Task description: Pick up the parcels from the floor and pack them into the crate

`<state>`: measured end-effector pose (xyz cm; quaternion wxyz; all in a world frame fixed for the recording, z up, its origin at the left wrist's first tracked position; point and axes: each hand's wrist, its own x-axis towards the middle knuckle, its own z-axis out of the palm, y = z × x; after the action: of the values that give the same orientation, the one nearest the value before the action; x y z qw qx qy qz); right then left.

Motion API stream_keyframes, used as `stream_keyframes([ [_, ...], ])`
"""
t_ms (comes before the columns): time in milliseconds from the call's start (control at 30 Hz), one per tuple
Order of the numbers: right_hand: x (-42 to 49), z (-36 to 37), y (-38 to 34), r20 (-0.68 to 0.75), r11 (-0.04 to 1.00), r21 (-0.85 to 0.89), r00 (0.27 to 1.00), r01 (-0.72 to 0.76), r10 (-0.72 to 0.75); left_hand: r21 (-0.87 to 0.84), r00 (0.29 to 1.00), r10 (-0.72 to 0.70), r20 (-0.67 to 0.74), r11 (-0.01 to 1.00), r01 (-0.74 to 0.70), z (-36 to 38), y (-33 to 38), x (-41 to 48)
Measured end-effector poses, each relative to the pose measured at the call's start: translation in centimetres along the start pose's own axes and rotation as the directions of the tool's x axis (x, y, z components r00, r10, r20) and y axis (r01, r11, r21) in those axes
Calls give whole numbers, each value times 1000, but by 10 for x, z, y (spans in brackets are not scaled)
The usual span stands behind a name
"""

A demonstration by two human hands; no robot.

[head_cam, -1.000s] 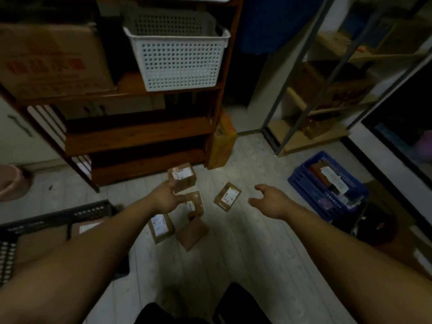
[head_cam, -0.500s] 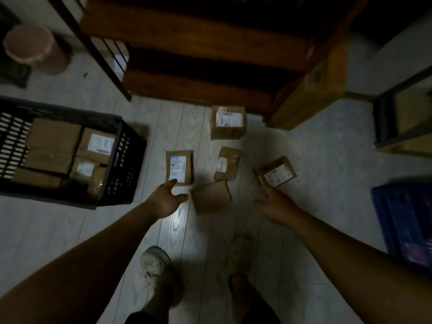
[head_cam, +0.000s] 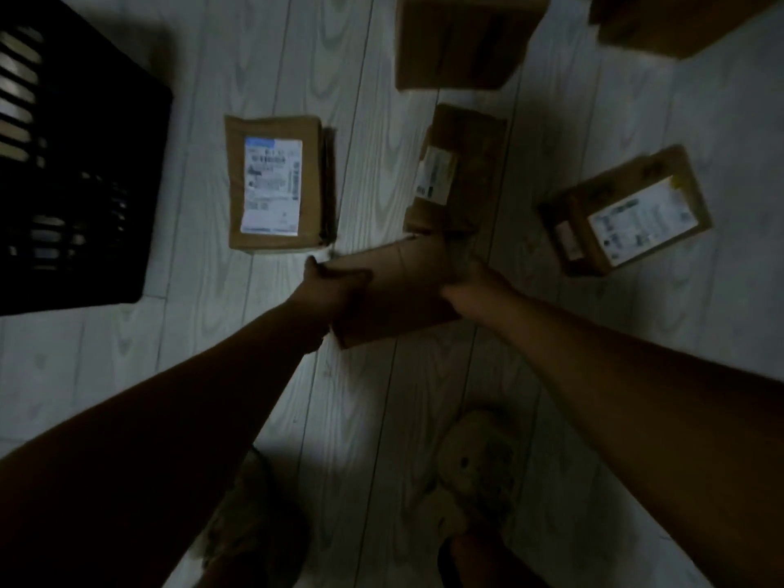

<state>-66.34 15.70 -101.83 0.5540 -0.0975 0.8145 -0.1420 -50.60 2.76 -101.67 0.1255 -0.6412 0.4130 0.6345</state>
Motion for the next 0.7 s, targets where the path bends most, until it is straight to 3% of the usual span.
stream_keyframes([
  [67,11,12,-4,40,996,85,999,-2,-1,-103,998,-51,-45,994,46,6,-4,10],
  [167,-2,19,-10,35,980,200,999,-8,1,-113,999,-30,-39,993,25,3,-6,0],
  [367,-110,-2,-42,-17,941,336,999,-32,41,-264,992,-97,-86,962,71,-46,18,-100],
  [533,-240,-31,-99,-91,912,410,996,25,14,-244,988,69,-140,964,-102,-92,64,-230],
  [700,-381,-62,-166,-242,902,402,968,158,-62,-175,960,279,24,947,-271,-155,128,-374],
])
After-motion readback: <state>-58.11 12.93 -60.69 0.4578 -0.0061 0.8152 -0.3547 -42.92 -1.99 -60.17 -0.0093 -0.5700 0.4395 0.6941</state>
